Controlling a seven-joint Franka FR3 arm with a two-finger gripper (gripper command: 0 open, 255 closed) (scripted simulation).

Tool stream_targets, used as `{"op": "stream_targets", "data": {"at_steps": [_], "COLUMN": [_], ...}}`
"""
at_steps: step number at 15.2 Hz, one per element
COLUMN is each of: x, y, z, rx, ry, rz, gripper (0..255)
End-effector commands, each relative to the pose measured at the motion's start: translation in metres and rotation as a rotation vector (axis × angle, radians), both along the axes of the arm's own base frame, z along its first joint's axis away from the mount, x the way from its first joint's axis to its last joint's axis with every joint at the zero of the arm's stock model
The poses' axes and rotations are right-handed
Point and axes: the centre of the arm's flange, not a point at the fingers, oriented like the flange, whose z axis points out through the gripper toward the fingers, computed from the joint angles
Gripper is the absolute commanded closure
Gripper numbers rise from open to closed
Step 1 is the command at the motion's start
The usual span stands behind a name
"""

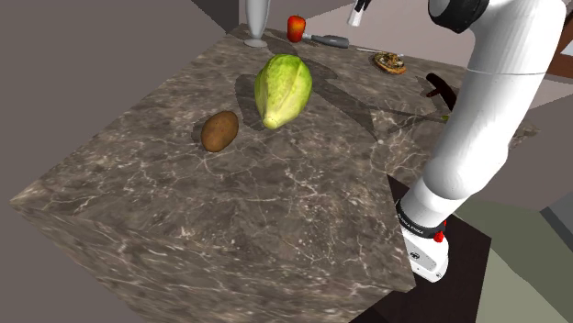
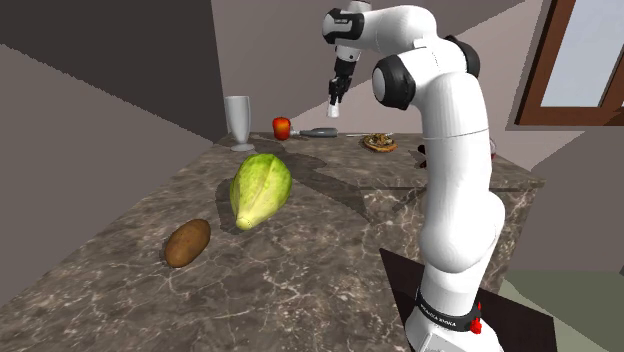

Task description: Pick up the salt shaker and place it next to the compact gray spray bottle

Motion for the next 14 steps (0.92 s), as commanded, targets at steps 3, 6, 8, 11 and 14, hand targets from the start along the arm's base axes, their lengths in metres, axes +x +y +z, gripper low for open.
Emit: {"op": "stream_targets", "data": {"at_steps": [3,6,8,11,14], "x": [0.000,0.000,0.000,0.000,0.000], "y": [0.000,0.000,0.000,0.000,0.000], "z": [-0.022,-0.037,-0.048,-0.064,-0.080], "rx": [0.000,0.000,0.000,0.000,0.000], "ry": [0.000,0.000,0.000,0.000,0.000], "rz": [0.000,0.000,0.000,0.000,0.000], "gripper": [255,255,255,255,255]}}
